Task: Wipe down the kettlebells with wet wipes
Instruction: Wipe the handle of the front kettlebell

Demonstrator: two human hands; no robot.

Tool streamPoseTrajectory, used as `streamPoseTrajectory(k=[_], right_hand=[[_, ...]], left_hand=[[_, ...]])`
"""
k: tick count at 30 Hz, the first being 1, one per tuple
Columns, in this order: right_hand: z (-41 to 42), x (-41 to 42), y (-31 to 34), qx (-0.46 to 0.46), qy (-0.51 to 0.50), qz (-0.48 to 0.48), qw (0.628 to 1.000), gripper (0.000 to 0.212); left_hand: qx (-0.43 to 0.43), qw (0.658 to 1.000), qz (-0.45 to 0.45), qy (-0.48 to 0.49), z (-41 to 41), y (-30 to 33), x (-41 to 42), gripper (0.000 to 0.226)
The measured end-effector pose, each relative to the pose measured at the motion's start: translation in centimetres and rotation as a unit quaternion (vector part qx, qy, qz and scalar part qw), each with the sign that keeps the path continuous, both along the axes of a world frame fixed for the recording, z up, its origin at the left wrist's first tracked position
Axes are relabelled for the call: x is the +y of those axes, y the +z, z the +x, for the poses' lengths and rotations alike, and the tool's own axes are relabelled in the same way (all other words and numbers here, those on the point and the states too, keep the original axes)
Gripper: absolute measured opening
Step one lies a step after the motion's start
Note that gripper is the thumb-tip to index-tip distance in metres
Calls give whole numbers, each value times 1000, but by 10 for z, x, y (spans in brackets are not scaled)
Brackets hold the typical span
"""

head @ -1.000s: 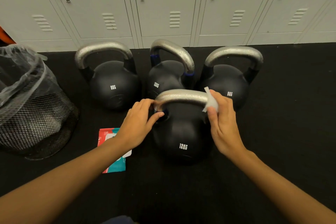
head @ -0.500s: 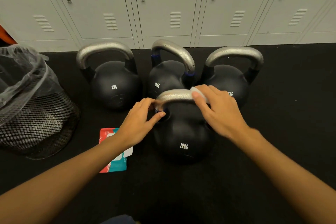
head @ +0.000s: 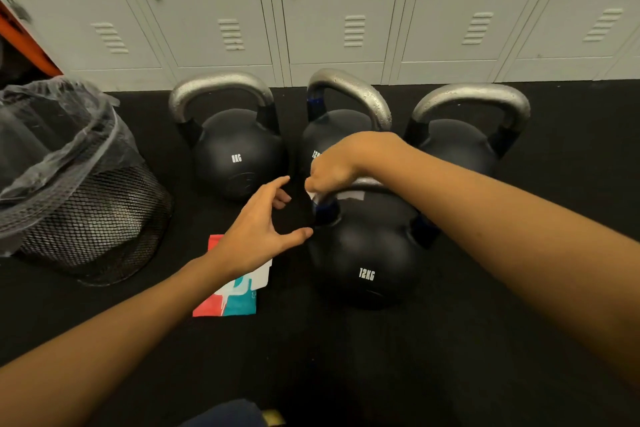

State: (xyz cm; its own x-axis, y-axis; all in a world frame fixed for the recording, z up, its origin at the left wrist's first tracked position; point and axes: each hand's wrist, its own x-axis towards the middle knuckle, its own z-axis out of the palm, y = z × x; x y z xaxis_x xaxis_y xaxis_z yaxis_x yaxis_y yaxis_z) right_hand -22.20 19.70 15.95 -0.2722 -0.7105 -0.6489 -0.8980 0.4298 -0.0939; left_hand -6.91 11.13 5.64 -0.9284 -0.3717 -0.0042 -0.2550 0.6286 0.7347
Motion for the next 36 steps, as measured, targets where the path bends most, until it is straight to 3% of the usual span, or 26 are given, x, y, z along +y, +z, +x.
streamPoseTrajectory(k=[3, 6, 9, 12, 14, 17, 20, 23, 25, 27, 32, 36], right_hand=[[10, -12, 0, 37, 13, 58, 998, 30], [29, -15, -7, 133, 70, 70, 986, 25], [43, -15, -21, 229, 176, 68, 955, 42], [34, -17, -23, 214, 187, 66, 957, 43], [21, -16, -14, 106, 124, 62, 985, 33], [8, -7, 1, -42, 29, 41, 998, 31], [4, -3, 3, -83, -23, 1, 996, 31], [8, -10, 3, -37, -42, -1, 998, 44], [12, -15, -2, 7, -22, 10, 1000, 39], [20, -19, -10, 55, 16, 36, 998, 29], [37, -24, -15, 154, 88, 85, 980, 46], [26, -25, -14, 108, 49, 80, 990, 38]], left_hand=[[-15, 1000, -27, -4, 8, -3, -5, 77], [-22, 999, -39, 4, 13, -4, -9, 60], [-22, 998, -43, 27, 15, -2, -13, 38], [-27, 998, -27, 52, 16, -5, -11, 28], [-42, 998, -4, 51, 17, -9, -3, 33], [-65, 997, 31, 12, 14, -16, 17, 62], [-84, 996, 32, -24, 4, -20, 35, 89], [-134, 990, 32, -18, -5, -25, 45, 102], [-181, 983, 40, -13, -6, -29, 49, 106], [-216, 976, 23, -14, -3, -32, 51, 103], [-229, 973, 6, -5, 4, -31, 42, 94], [-204, 978, 31, 3, 4, -29, 37, 91]])
